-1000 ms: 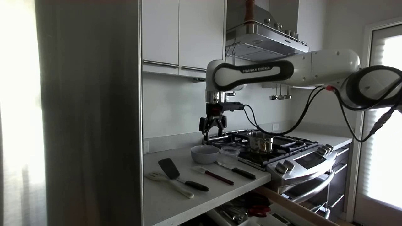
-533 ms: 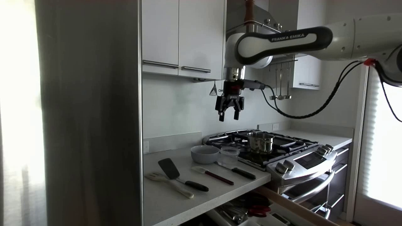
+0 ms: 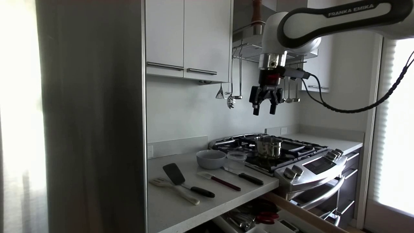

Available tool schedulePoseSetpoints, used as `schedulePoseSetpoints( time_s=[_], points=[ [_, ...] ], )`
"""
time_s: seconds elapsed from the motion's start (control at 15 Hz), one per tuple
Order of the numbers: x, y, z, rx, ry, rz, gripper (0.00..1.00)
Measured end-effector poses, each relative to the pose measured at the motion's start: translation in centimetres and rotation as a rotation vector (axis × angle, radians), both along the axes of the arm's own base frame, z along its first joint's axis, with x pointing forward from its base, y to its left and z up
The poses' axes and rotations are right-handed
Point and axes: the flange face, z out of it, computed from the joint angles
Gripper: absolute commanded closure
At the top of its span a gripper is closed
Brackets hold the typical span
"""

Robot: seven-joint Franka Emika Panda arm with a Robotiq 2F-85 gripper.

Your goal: Remove the spatula from the drawer

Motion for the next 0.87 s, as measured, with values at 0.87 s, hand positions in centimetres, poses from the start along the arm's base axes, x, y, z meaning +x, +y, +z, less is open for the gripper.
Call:
schedulePoseSetpoints(
  time_s=[0.87],
  points=[
    [-7.4,-5.5,-1.8,0.02,-0.043,-0.105,0.0]
  ],
)
